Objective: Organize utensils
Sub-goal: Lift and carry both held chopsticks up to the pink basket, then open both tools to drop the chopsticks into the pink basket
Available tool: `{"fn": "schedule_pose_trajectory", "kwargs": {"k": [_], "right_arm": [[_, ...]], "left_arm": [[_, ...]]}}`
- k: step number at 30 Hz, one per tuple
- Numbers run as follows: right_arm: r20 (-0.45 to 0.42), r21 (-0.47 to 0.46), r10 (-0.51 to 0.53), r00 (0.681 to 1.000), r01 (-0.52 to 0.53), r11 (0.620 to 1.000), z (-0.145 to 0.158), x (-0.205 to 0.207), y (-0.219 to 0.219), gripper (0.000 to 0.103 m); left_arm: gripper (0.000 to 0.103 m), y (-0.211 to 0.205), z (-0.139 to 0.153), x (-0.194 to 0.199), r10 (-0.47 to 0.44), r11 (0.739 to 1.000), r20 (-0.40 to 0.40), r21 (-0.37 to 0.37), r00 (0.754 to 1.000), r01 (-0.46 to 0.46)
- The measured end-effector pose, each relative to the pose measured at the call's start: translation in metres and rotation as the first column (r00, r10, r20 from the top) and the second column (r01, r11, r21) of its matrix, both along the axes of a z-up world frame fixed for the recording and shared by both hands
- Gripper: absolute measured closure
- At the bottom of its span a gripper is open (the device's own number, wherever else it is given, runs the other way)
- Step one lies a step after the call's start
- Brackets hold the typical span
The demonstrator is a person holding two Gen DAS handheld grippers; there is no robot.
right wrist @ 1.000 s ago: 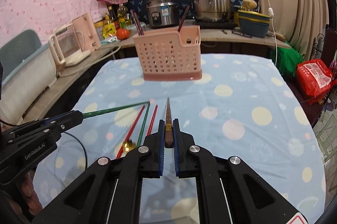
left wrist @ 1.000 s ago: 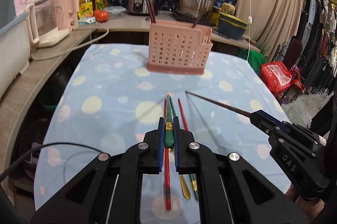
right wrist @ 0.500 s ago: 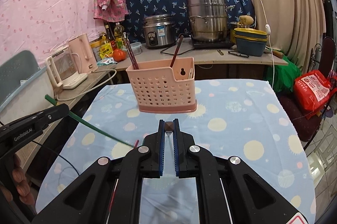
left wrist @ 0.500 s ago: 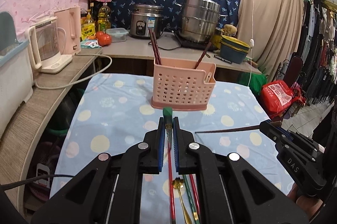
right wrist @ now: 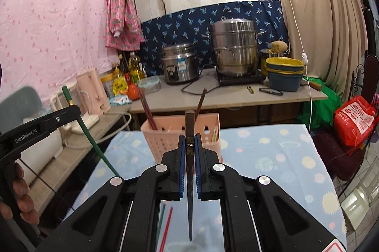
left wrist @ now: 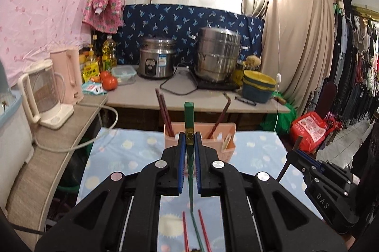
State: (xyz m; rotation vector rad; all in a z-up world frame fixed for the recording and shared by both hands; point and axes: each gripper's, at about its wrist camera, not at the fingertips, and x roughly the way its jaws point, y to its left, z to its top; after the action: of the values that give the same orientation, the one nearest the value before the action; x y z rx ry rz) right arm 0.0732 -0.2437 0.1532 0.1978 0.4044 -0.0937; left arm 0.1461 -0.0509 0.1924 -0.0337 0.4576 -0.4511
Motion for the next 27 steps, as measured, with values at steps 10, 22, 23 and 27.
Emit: {"fn": "schedule_pose_trajectory", "kwargs": {"k": [10,22,23,27], "right_arm": [[0.153,-0.023,-0.014,0.988,0.018,1.000,0.064,0.056,-0.011,0.096],[0.239,0.033,-0.018,0.971,0.010,0.999,0.078,0.133,-0.014,0.096],[0.230,0.039,-0.018,0.973,0.010,0.999,0.072,0.139,-0.014,0.096],[0.183,0.048,-0.024,0.983,0.015,0.999,0.048,0.159,-0.016,0.096]], "left_arm": [[0.096,-0.025,0.062,0.051,0.018,0.999,0.116,-0.030,0.993,-0.014],[0.096,-0.039,0.064,0.120,0.058,0.998,0.132,-0.039,0.989,-0.054],[0.096,-0.039,0.057,0.126,0.062,0.998,0.122,-0.036,0.991,-0.058],[0.096,-0.041,0.033,0.142,0.069,0.998,0.081,-0.021,0.994,-0.067]]}}
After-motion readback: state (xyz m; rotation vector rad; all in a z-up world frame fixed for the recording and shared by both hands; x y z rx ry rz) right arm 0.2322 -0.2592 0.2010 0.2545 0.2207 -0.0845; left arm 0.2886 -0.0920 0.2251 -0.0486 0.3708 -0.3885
